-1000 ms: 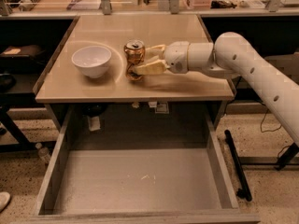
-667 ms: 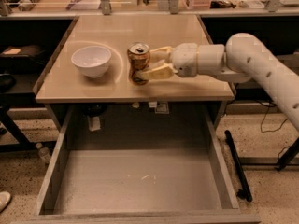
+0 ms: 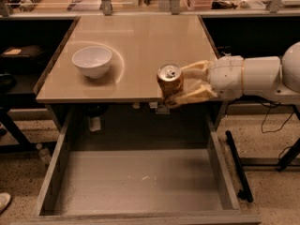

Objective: Place orange can into top drawer

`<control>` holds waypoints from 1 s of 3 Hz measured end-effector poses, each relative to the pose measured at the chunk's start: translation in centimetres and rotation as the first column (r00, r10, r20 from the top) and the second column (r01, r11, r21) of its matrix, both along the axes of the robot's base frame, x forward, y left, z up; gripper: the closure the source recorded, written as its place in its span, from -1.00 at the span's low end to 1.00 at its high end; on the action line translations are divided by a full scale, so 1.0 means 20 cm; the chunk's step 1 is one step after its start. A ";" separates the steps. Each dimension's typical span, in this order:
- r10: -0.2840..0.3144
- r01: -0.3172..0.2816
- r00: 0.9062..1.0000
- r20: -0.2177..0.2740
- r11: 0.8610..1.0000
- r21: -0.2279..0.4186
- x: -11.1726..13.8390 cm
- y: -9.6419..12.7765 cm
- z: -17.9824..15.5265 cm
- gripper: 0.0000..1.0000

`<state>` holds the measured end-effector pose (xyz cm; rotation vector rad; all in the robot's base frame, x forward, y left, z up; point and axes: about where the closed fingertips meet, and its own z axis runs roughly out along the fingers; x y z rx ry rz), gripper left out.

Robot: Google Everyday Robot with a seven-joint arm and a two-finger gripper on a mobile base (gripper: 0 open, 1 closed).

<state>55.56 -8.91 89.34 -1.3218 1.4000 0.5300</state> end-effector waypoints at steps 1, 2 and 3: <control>-0.058 0.069 0.995 0.079 0.987 -0.148 -0.25 -0.13 -0.04 1.00; -0.060 0.125 0.978 0.199 0.934 -0.335 -0.43 -0.11 -0.13 1.00; -0.035 0.153 0.964 0.263 0.883 -0.444 -0.51 -0.06 -0.24 1.00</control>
Offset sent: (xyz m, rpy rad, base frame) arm -0.1257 -0.0260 -0.0471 -0.6301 -0.3466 -0.1619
